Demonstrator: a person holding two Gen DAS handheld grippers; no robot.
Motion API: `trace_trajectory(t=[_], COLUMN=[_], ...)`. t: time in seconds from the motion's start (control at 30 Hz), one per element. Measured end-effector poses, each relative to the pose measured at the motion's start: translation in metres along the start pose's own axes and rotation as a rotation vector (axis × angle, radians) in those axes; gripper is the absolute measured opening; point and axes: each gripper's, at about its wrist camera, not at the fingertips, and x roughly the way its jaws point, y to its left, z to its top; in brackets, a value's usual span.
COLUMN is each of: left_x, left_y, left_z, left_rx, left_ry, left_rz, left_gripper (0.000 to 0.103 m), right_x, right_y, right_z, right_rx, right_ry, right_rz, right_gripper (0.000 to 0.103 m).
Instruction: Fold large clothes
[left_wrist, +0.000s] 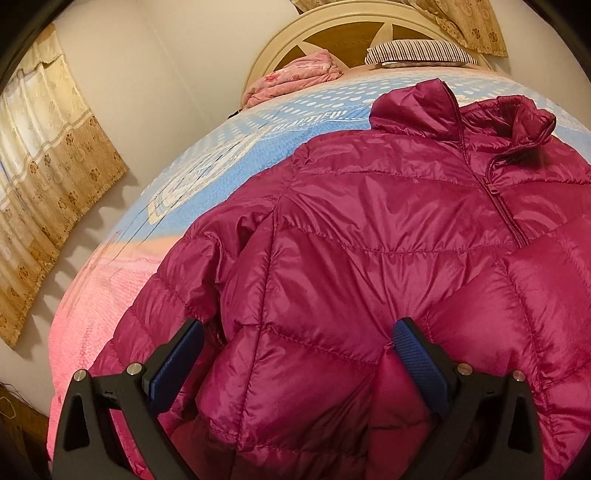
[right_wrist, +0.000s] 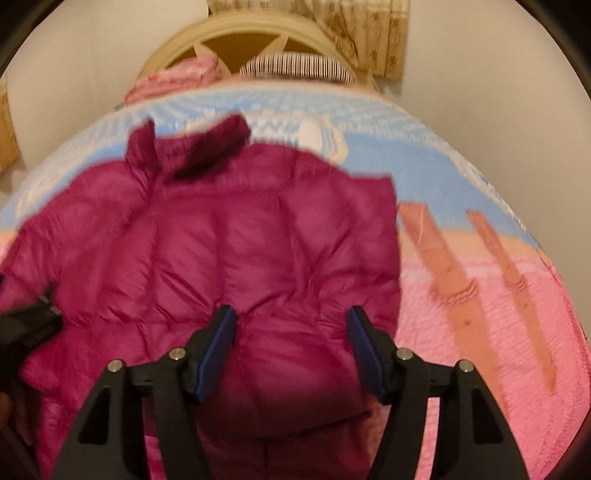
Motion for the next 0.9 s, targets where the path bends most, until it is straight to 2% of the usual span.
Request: trace_trajectory(t=[0.17,0.23,0.3,0.33,0.4,0.43,0.53,0.6,0.67,0.8,0.9], left_x=[0.000,-0.003,-0.010,-0.013,-0.021,-0.024,-0.015,-0.009,-0.010,-0.033,-0.051], left_y=[0.000,0.004,0.016,0.022,0.035,0.040,0.031,0.028,0.033,0.062,0.112], left_z=[0.000,0.002,0.005,0.006,0.009,0.010,0.008,0.003,0.001,0.001,-0.005], left_rx=[0.008,0.004,-0.005,-0.014,-0.045,-0.056,0.006,0.020,0.005,-0.015,-0.057], left_ry=[-0.002,0.001,0.005,0.003,-0.019,-0.027,-0.016,-0.007,0.001,-0.028,-0.082], left_rz=[0.009,-0.001,-0.019,-0.019,-0.016,-0.015,0.015,0.015,-0.010,-0.035,-0.003], left_gripper=[0.102,0.102,0.102,0.102,0.102,0.102,0.102,0.102,0.102,0.102,0.102], right_x=[0.013,0.007,-0.011,-0.029,-0.048,-0.057,-0.052,-0.041,-0.018,-0.010,-0.017], right_y=[0.003,0.001,0.003,0.007,0.023,0.034,0.066,0.088,0.106,0.111,0.108], right_z=[-0.001,0.003,0.006,0.008,0.013,0.016,0.018,0.012,-0.007,-0.016,-0.012], right_rx=[-0.047,-0.051,-0.027,-0.027,-0.050,-0.057,-0.074,-0.124,-0.163,-0.171,-0.154], right_ry=[0.030,0.041,0.015,-0.034,-0.079,-0.095,-0.063,-0.045,0.024,0.003,0.005], right_rz=[-0.035,-0.041,-0.064,-0.046,-0.010,0.036,0.132,0.124,0.111,0.075,0.088], right_gripper=[0.067,0.065,0.067,0.068,0.069,0.071,0.074,0.074,0.073,0.074,0.074])
